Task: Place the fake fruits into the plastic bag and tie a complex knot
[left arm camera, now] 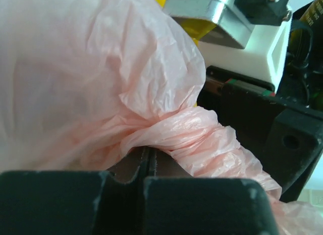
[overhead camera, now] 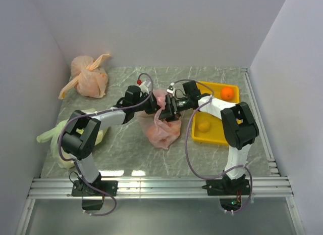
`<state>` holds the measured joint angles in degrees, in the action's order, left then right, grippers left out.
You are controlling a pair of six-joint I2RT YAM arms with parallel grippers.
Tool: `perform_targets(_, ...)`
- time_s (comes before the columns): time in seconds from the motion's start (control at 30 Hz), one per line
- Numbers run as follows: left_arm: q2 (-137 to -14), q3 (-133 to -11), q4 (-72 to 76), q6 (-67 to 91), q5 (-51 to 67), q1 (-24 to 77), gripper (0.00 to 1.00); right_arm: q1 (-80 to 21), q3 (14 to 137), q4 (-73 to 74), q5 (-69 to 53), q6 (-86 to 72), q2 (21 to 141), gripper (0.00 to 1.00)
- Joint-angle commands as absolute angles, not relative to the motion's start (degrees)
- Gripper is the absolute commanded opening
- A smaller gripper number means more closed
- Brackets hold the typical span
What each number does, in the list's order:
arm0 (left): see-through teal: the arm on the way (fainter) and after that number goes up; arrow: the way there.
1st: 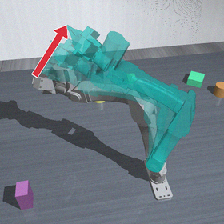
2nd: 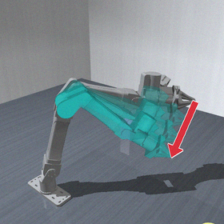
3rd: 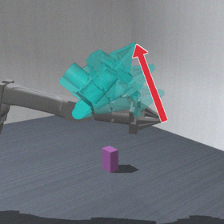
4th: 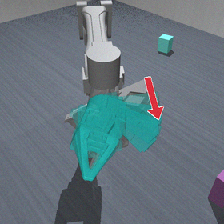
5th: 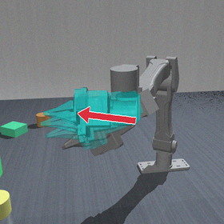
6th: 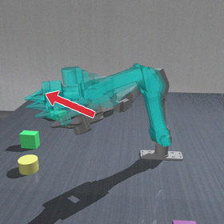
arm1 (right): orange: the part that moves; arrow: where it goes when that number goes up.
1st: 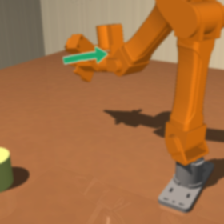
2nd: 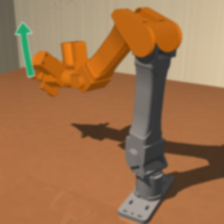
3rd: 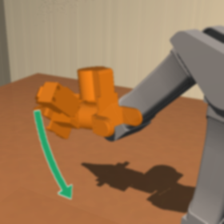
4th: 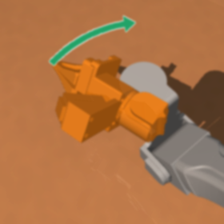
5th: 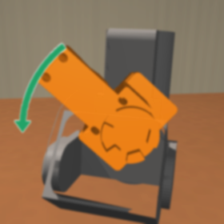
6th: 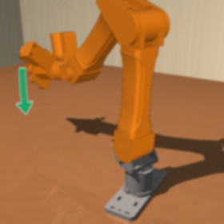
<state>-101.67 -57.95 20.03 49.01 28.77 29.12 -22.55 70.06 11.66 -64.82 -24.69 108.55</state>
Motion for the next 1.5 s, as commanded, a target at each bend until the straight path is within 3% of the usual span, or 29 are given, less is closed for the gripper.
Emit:
perform_targets(0.0,-95.7,-55.7,24.3,49.0,30.8,27.7,0.00,-24.8,70.4,2.5,-68.4,-31.8,109.2,0.76)
perform_targets(0.13,-92.6,-53.5,24.8,47.3,32.8,27.7,0.00,-22.6,72.0,10.3,-67.7,-25.1,107.9,0.76)
perform_targets(0.33,-92.9,-51.9,26.4,47.6,35.2,27.7,0.00,-16.7,78.1,34.9,-63.2,-3.6,102.8,0.76)
perform_targets(0.53,-93.8,-52.7,26.2,47.3,36.6,27.7,0.00,-11.7,83.5,42.0,-63.9,2.2,103.4,0.69)
perform_targets(0.6,-94.0,-53.0,25.8,46.7,36.9,27.7,0.00,-11.3,83.8,39.9,-64.0,0.6,104.1,0.59)
perform_targets(0.7,-94.8,-53.1,24.6,46.4,37.8,27.7,0.00,-12.1,79.9,25.3,-60.4,-10.7,102.8,0.48)
perform_targets(0.73,-95.0,-53.1,24.3,46.3,38.0,27.7,0.00,-12.5,79.2,19.3,-59.5,-14.3,102.7,0.47)
perform_targets(0.87,-96.4,-53.7,25.0,47.2,38.8,27.7,0.00,-14.8,80.6,18.9,-57.4,-13.5,105.2,0.42)
perform_targets(1.1,-99.5,-54.7,29.9,50.0,40.3,27.8,0.00,-18.5,77.8,20.0,-58.7,-11.2,106.3,0.45)
perform_targets(1.33,-101.7,-55.4,41.1,58.2,41.6,27.2,0.00,-21.6,75.5,28.6,-60.8,-4.2,106.1,0.10)
perform_targets(1.4,-102.1,-55.5,42.6,58.7,42.1,27.2,0.00,-21.9,76.3,30.8,-60.9,-2.3,106.4,0.11)
perform_targets(1.47,-102.2,-55.6,41.8,58.6,42.5,27.2,0.00,-21.4,79.1,34.7,-60.5,-0.5,107.0,0.22)
